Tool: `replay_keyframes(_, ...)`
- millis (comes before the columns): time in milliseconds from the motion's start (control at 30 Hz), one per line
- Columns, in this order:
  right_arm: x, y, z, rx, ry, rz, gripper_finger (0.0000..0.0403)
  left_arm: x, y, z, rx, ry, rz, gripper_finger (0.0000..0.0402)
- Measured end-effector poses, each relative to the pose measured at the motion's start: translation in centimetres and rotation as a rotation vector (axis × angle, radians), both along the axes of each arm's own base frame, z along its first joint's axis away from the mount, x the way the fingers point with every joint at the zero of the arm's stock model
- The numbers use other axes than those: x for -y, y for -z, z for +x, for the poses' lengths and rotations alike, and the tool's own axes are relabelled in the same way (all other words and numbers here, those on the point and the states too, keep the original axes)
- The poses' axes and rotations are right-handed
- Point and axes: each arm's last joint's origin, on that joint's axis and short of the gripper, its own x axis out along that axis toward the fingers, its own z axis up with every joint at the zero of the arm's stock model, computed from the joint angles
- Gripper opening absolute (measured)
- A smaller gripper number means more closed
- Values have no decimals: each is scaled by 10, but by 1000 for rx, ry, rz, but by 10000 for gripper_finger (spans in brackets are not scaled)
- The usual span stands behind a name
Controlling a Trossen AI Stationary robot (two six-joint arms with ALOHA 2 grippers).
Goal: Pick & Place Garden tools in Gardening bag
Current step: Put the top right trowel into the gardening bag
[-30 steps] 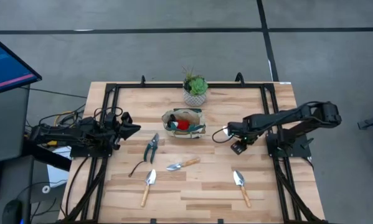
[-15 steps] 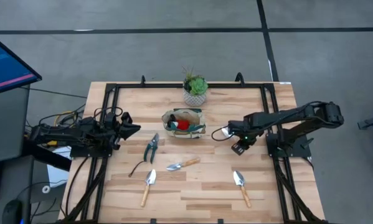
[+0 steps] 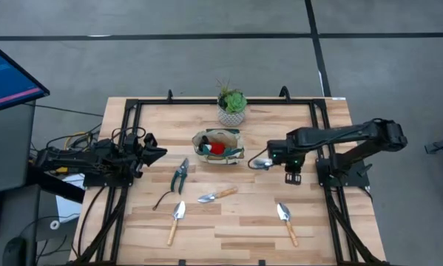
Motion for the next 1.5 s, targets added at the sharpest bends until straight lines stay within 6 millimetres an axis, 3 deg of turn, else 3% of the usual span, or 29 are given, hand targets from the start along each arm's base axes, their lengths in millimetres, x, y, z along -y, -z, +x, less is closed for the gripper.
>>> replay_keyframes(167, -6, 23, 12, -143, -223, -1, 60, 0, 0, 0, 0, 0, 0, 7)
replay_keyframes(367, -12, 55, 24, -280, -372, 37, 60, 0, 0, 0, 1, 0, 0, 7)
replay_keyframes(633, -9, 79, 32, -373, -567, 0, 63, 0, 0, 0, 1, 0, 0, 6)
replay_keyframes(933, 3, 86, 35, -380, -519, -10, 120, 0, 0, 0, 5, 0, 0, 6)
replay_keyframes(1067, 9, 79, 40, -349, -427, -10, 162, 0, -1, 0, 7, 0, 0, 8)
replay_keyframes(1167, 17, 67, 47, -341, -264, -21, 203, 0, -1, 0, 8, 0, 0, 7)
replay_keyframes(1367, 35, 32, 59, -291, 354, 7, 270, 0, -1, 0, 8, 0, 0, 7)
replay_keyframes(1500, 28, 12, 52, -268, 717, 8, 280, 0, -1, 0, 8, 0, 0, 6)
